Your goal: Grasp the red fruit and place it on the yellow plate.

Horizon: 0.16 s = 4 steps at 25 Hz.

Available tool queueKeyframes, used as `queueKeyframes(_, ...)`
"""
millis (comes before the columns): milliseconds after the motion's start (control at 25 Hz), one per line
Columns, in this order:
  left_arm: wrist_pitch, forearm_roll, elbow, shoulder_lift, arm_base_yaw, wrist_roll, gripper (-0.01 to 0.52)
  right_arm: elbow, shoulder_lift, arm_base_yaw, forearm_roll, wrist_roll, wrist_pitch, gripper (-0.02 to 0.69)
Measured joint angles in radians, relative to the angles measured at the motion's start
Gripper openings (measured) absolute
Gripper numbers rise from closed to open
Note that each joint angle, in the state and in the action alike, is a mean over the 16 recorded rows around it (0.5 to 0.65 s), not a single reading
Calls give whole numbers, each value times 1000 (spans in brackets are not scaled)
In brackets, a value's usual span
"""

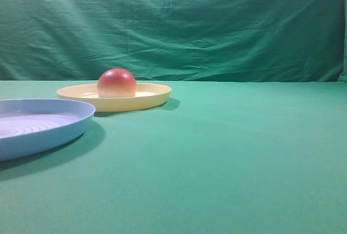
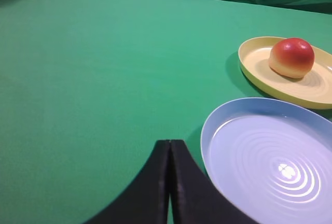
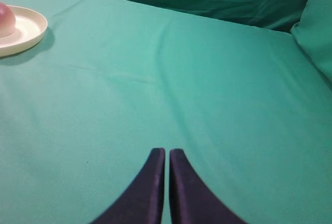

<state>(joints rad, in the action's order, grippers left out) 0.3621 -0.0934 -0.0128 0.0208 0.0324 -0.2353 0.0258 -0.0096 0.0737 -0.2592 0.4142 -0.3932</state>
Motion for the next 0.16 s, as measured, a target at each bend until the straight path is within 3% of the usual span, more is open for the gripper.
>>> queueKeyframes(160,0,0,0,0,0,0,0,0,0,0,0,0,0,0)
